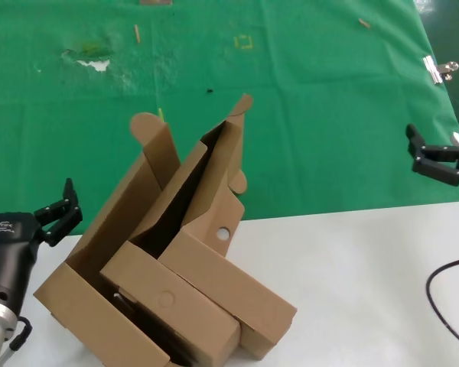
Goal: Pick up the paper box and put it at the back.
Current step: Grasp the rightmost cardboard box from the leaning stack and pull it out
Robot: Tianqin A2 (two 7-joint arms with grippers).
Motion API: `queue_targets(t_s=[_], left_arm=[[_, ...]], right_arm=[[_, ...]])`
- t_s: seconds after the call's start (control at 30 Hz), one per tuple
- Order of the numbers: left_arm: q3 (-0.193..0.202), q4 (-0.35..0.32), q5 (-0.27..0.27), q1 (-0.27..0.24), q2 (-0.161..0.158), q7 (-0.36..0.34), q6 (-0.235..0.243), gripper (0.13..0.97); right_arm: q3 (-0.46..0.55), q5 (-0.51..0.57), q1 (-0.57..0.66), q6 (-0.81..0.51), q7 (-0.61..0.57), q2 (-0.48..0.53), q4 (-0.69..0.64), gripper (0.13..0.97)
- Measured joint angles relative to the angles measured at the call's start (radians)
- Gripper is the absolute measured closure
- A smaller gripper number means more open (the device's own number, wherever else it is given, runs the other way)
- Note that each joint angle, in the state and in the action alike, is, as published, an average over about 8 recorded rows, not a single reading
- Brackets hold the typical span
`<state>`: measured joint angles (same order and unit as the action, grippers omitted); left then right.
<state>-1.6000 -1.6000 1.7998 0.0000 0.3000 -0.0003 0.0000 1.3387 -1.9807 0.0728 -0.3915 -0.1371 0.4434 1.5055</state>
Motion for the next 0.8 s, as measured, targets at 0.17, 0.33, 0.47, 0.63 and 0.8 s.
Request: queue_targets(t_s=[0.17, 0.33, 0.47, 0.63, 0.8], left_arm=[[0.000, 0.000, 0.000, 0.000, 0.000, 0.000, 0.000, 0.233], [0.000, 0.000, 0.000, 0.000, 0.000, 0.000, 0.000, 0.327], [0.000, 0.000, 0.000, 0.000, 0.000, 0.000, 0.000, 0.383], [0.000, 0.000, 0.000, 0.000, 0.000, 0.000, 0.000, 0.516], [0.000, 0.000, 0.000, 0.000, 0.000, 0.000, 0.000, 0.595]], right_arm=[[-0.106, -0.075, 0.014, -0.141, -0.097, 0.025, -0.068, 0.129], [-0.201, -0.152, 0.040, -0.314, -0.230, 0.055, -0.190, 0.129], [-0.249, -0.204, 0.052, -0.474, -0.350, 0.089, -0.304, 0.129], [-0.268, -0.246, 0.045, -0.669, -0.480, 0.133, -0.418, 0.129], [-0.265, -0.274, 0.023, -0.860, -0.588, 0.181, -0.527, 0.129]])
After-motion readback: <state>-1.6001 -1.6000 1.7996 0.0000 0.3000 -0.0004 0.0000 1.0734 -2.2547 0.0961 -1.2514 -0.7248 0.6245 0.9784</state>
